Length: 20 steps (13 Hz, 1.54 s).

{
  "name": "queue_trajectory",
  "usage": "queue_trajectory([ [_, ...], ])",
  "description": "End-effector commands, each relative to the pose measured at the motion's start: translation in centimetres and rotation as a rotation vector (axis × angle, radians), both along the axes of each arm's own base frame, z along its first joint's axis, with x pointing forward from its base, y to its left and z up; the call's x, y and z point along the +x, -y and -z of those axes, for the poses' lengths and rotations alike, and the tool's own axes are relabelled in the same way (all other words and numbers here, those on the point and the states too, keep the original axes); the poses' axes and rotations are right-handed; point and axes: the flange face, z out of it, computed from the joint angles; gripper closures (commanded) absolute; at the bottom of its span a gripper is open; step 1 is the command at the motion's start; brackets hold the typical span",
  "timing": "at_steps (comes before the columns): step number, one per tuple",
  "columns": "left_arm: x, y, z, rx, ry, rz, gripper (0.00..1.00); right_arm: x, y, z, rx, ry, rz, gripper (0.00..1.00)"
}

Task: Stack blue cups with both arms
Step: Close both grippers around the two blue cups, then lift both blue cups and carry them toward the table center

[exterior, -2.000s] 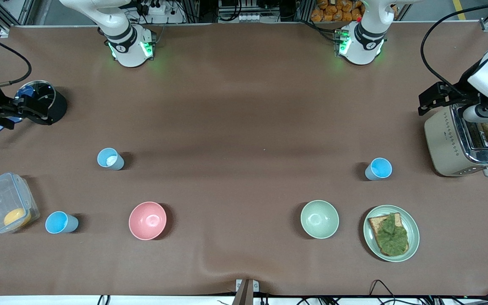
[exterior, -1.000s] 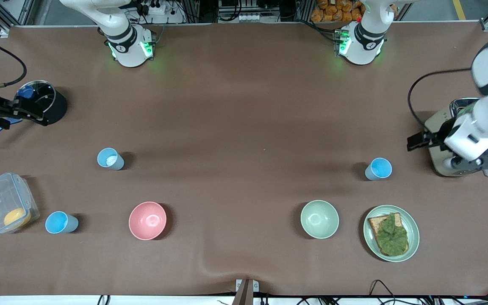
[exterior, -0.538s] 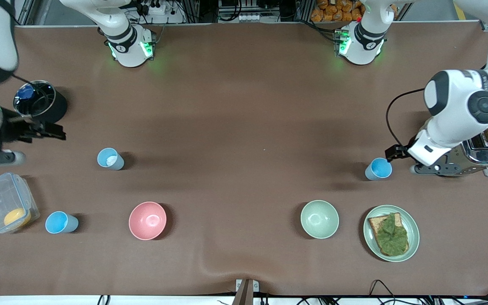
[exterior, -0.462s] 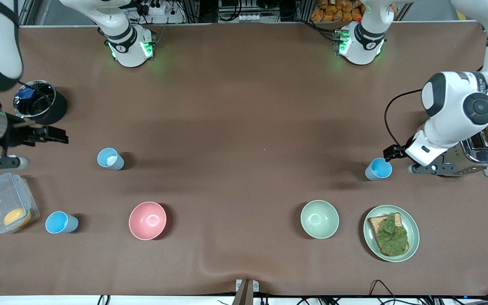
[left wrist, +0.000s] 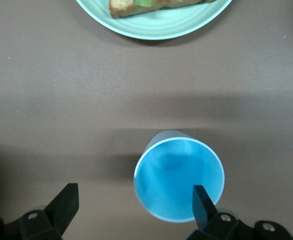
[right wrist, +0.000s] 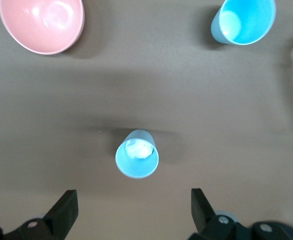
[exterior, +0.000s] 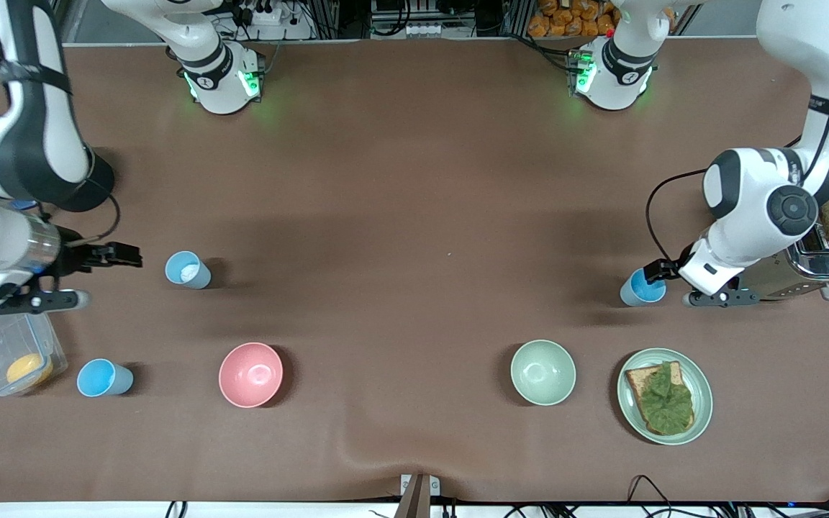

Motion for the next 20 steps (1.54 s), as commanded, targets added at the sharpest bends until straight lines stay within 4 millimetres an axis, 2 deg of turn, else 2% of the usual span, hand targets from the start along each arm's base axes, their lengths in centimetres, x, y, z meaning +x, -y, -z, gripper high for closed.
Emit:
queue_trajectory([
  [1, 0.2, 0.1, 1.3, 0.005, 0.011, 0.006, 0.03, -3.8, 1.1, 2.9, 0.007, 0.019, -0.041, 0.0],
  [2, 0.2, 0.1, 1.8, 0.005, 0.003, 0.006, 0.1, -4.3, 2.4, 4.4, 0.012, 0.018, -0.055, 0.0],
  [3, 0.1, 0.1, 1.9, 0.004, 0.0, 0.006, 0.22, -5.0, 3.1, 5.8, 0.014, 0.014, -0.062, 0.0],
  [4, 0.1, 0.0, 2.3, 0.004, -0.006, 0.004, 0.44, -5.9, 3.2, 7.3, 0.014, 0.019, -0.061, 0.0],
  [5, 0.0, 0.2, 2.6, 0.001, -0.012, 0.002, 0.78, -6.6, 3.6, 8.5, 0.012, 0.032, -0.054, 0.0],
  [6, 0.0, 0.2, 2.7, 0.0, -0.014, -0.001, 1.0, -6.9, 3.7, 9.5, 0.01, 0.038, -0.05, 0.0],
  [9, 0.2, 0.3, 2.4, 0.0, -0.006, 0.003, 1.0, -6.7, 4.3, 11.8, 0.004, 0.052, -0.041, 0.0],
  [11, 0.5, 0.5, 0.7, -0.008, 0.018, -0.005, 1.0, -7.5, 4.2, 13.8, -0.002, 0.08, -0.04, 0.0],
  [13, 0.8, 0.6, -1.6, -0.004, 0.053, 0.007, 1.0, -8.0, 4.2, 16.1, -0.006, 0.091, -0.038, 0.0],
  [17, 0.5, 3.6, -7.6, -0.007, 0.055, 0.022, 1.0, -8.0, 3.8, 17.9, -0.005, 0.079, -0.04, 0.01],
  [19, 0.9, 5.2, -10.9, -0.007, 0.056, 0.023, 1.0, -8.0, 3.4, 18.2, -0.004, 0.074, -0.036, 0.37],
  [20, 1.2, 6.5, -12.4, -0.013, 0.045, 0.024, 1.0, -8.0, 2.8, 18.1, -0.002, 0.074, -0.04, 0.59],
])
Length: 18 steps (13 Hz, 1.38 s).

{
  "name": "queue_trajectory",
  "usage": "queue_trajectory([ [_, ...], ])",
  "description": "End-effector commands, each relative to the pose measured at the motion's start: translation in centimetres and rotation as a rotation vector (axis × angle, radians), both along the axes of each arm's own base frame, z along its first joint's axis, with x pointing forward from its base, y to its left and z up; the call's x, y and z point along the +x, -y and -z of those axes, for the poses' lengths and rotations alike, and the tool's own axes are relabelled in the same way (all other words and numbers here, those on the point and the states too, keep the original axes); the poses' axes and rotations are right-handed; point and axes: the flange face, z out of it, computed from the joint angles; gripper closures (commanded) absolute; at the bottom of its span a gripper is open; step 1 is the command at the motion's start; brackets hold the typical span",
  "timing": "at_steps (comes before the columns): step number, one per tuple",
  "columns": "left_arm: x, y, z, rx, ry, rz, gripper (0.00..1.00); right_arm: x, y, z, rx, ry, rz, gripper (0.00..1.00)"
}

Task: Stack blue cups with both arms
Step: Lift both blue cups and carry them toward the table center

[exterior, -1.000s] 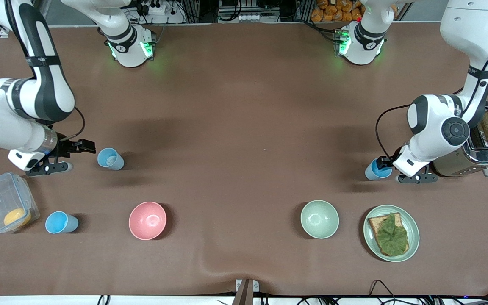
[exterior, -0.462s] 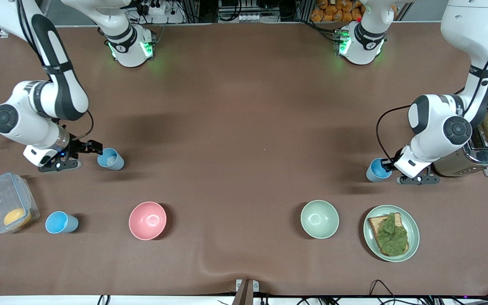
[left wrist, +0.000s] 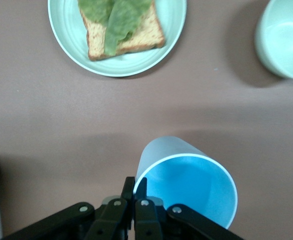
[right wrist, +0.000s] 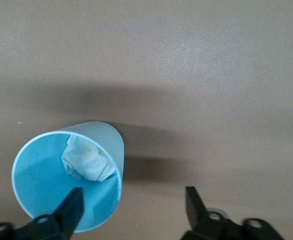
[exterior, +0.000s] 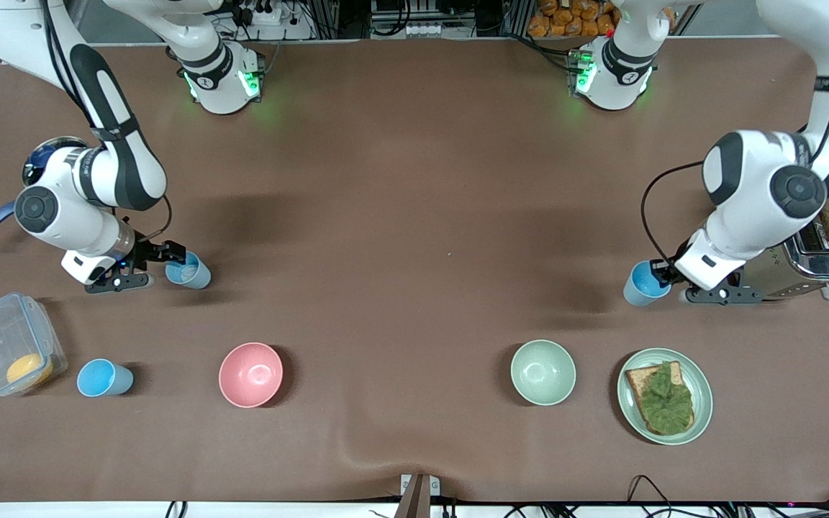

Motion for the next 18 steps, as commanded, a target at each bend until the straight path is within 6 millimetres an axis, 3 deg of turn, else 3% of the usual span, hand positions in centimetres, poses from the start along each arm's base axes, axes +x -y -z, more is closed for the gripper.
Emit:
queue_trajectory([
  [1, 0.7, 3.1, -4.4, -0.016, -0.022, -0.013, 1.0, 0.0, -1.1, 0.0, 0.007, -0.003, -0.006, 0.84],
  [2, 1.0, 4.1, -5.7, -0.018, -0.036, -0.025, 1.0, 0.1, -1.6, -0.1, 0.007, -0.002, -0.007, 1.0],
  [5, 1.3, 6.4, -8.0, -0.022, -0.058, -0.037, 1.0, 0.3, -2.5, -1.0, 0.008, -0.01, 0.007, 1.0],
  [7, 1.3, 7.9, -8.7, -0.024, -0.052, -0.014, 1.0, 0.9, -3.0, -3.0, 0.015, -0.04, -0.002, 1.0],
  [11, 1.7, 8.8, -9.9, -0.026, -0.057, -0.001, 1.0, 2.1, -8.6, -8.0, 0.053, -0.075, -0.039, 1.0],
  [13, 1.9, 9.1, -10.4, -0.028, -0.068, 0.002, 1.0, 1.5, -14.0, -9.3, 0.039, -0.082, 0.001, 1.0],
  [17, 1.8, 10.5, -10.5, -0.028, -0.083, -0.034, 1.0, -0.7, -26.3, -10.0, 0.002, -0.06, 0.096, 1.0],
  [18, 1.2, 12.2, -10.4, -0.028, -0.098, -0.05, 1.0, -1.5, -29.7, -10.0, -0.006, -0.054, 0.119, 1.0],
])
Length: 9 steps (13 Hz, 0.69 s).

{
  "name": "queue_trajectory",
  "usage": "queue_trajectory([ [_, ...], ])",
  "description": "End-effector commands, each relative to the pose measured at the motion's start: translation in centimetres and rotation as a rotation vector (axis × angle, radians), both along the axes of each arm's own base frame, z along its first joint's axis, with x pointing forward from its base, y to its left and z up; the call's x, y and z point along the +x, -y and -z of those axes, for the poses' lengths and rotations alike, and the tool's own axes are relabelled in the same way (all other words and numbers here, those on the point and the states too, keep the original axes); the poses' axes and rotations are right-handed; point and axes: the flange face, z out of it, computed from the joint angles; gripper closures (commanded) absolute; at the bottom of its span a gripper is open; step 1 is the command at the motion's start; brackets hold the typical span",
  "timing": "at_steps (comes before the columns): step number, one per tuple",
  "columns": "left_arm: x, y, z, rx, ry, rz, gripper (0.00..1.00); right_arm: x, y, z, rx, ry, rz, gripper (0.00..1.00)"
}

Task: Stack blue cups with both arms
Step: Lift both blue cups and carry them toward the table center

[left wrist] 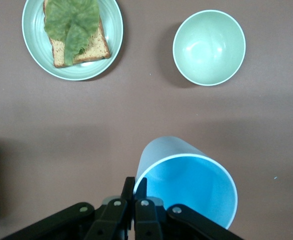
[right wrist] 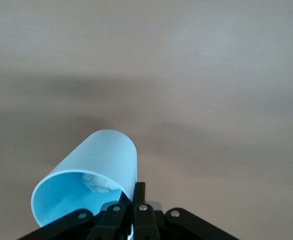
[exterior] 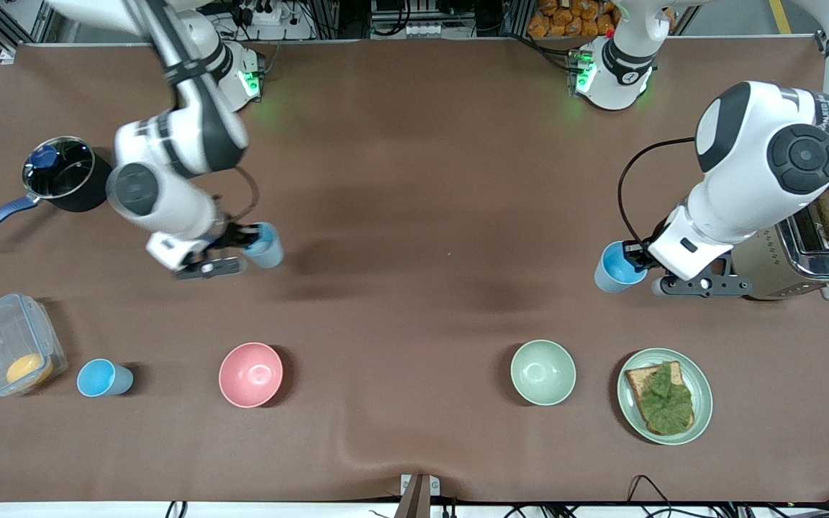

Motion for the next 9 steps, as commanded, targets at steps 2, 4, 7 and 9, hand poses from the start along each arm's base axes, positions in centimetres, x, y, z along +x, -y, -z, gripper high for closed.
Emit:
queue_trajectory([
  [2, -1.1, 4.6, -0.2, -0.005, -0.034, -0.088, 1.0, -1.7, -10.8, 0.5, 0.009, -0.005, 0.116, 1.0],
  [4, -1.7, 6.8, 0.5, -0.004, -0.049, -0.111, 1.0, -2.4, -16.0, 2.4, 0.033, -0.027, 0.168, 1.0],
  [7, -3.1, 10.0, 2.4, 0.004, -0.091, -0.191, 1.0, -3.2, -20.5, 5.9, 0.037, -0.005, 0.206, 1.0],
  [9, -3.1, 10.0, 2.6, 0.006, -0.094, -0.191, 1.0, -3.8, -21.7, 8.1, 0.038, 0.009, 0.208, 1.0],
])
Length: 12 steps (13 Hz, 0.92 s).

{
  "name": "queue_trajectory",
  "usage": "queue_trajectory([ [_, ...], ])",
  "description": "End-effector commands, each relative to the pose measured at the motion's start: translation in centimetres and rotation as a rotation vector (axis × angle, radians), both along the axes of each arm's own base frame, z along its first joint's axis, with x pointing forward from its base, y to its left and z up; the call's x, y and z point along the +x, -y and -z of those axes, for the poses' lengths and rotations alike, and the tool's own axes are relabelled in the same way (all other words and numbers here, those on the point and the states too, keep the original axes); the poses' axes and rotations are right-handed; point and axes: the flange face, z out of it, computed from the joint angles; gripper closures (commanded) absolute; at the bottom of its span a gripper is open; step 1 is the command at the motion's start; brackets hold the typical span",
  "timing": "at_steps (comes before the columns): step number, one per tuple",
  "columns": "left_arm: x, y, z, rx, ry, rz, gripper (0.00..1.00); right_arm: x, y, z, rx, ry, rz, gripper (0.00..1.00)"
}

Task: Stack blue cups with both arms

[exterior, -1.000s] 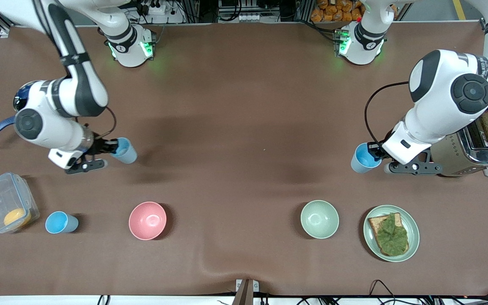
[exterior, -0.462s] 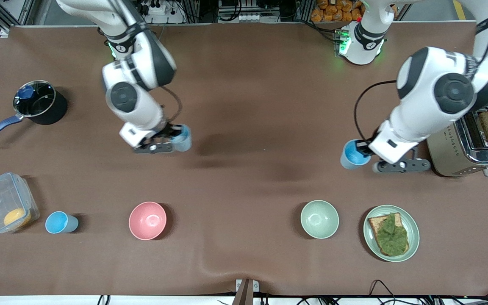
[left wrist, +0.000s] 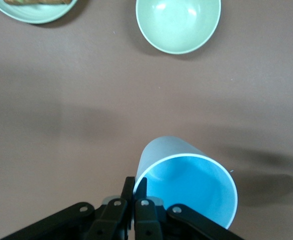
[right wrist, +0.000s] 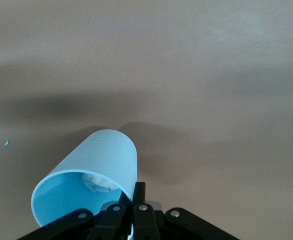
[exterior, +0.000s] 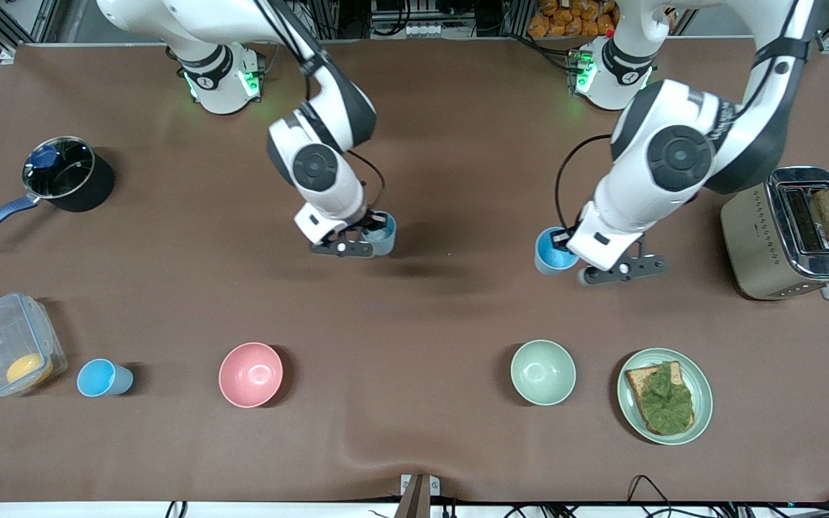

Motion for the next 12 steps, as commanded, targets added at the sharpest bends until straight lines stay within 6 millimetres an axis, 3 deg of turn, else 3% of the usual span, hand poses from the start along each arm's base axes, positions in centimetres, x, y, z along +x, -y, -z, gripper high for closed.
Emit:
queue_trajectory([
  [1, 0.1, -0.3, -0.2, -0.008, -0.019, -0.026, 1.0, 0.2, -1.7, 2.0, 0.005, -0.004, 0.054, 1.0],
  [2, 0.0, -0.3, 0.0, -0.006, -0.021, -0.024, 1.0, 0.3, -1.8, 2.0, 0.008, -0.005, 0.059, 1.0],
  [3, 0.0, -0.2, 0.0, -0.007, -0.023, -0.024, 1.0, 0.6, -1.5, 1.8, 0.007, -0.008, 0.062, 0.89],
  [4, 0.0, -0.1, 0.0, -0.007, -0.023, -0.025, 1.0, 0.8, -1.5, 1.5, 0.01, -0.006, 0.061, 0.44],
  [5, 0.1, 0.4, 0.7, -0.008, -0.032, -0.021, 1.0, 1.1, -1.5, 1.1, 0.016, 0.0, 0.059, 0.16],
  [6, -0.1, 1.1, 1.0, -0.009, -0.032, -0.014, 1.0, 1.6, -1.2, 0.3, 0.017, -0.003, 0.063, 0.0],
  [10, -0.2, 2.9, 1.0, -0.014, -0.029, -0.069, 1.0, 6.5, 2.2, -6.3, -0.015, -0.11, 0.102, 0.0],
  [12, -2.2, 7.0, 2.2, -0.017, -0.062, -0.105, 1.0, 8.5, 5.3, -9.7, 0.004, -0.089, 0.103, 0.0],
])
